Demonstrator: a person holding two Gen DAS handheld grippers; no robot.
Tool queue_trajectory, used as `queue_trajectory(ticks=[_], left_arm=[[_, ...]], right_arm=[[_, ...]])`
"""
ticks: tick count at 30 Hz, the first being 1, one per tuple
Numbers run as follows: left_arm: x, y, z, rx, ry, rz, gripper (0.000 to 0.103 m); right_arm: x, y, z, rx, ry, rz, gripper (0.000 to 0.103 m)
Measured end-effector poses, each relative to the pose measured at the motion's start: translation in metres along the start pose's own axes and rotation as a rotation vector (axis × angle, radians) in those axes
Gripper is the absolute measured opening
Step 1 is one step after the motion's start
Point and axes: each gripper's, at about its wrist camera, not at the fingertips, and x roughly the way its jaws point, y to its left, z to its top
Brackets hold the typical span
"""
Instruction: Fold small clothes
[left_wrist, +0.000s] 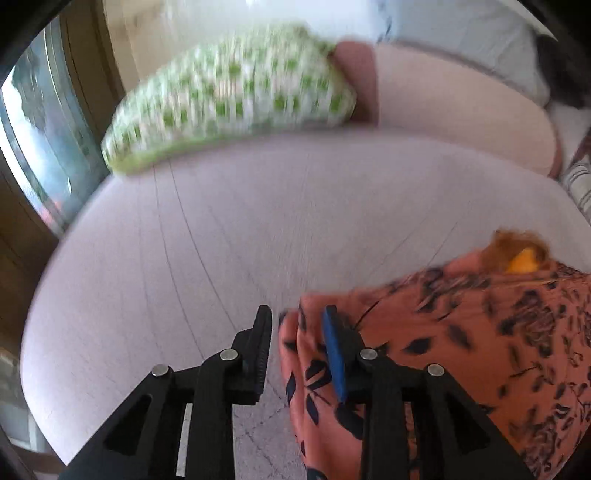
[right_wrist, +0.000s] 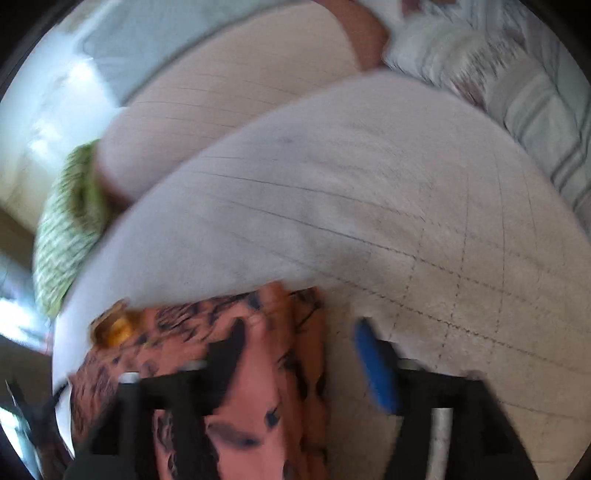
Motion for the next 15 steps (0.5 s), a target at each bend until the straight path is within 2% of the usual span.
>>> queue_trajectory(ticks=[2, 3, 4, 7, 9, 10, 12, 13, 14, 15], left_arm=[[-0.023, -0.008, 0.003, 0.022, -0.036, -0.027, 0.036], [-0.032, -0.013, 0.003, 0.027, -0.044, -0.065, 0.043], [-0.04, -0.02, 0.001, 0.036, -0.046, -0.1, 0.045], [-0.059, -0.052, -0.014, 0.098, -0.069, -0.214, 0.046], [-0.054, -0.074, -0.026, 0.162, -0.048, -0.248, 0.046], [-0.047, -0.087, -0.033, 0.188, -0.014, -0.252, 0.046], [-0.038, -0.104, -0.049, 0.221, 0.02, -0.265, 0.046], [-0.03, -0.111, -0.054, 0.225, 0.052, -0.259, 0.046], [-0.019, -0.113, -0.059, 0.212, 0.102, -0.247, 0.046], [-0.016, -0.111, -0.061, 0.182, 0.095, -0.246, 0.047]], right_arm=[[-0.02, -0.018, -0.009, 0.052, -0.017, -0.006, 0.073], [-0.025, -0.027, -0.014, 0.081, 0.003, 0.04, 0.073], [-0.027, -0.035, -0.023, 0.11, 0.058, 0.125, 0.073], [-0.025, -0.035, -0.043, 0.079, 0.161, 0.25, 0.073], [-0.018, -0.036, -0.053, 0.068, 0.183, 0.241, 0.073], [-0.01, -0.038, -0.054, 0.09, 0.194, 0.244, 0.073], [-0.002, -0.038, -0.052, 0.12, 0.181, 0.274, 0.07], [0.0, -0.034, -0.049, 0.101, 0.175, 0.274, 0.04], [0.004, -0.027, -0.047, 0.071, 0.204, 0.262, 0.017], [0.004, -0.021, -0.05, 0.056, 0.217, 0.257, 0.013]])
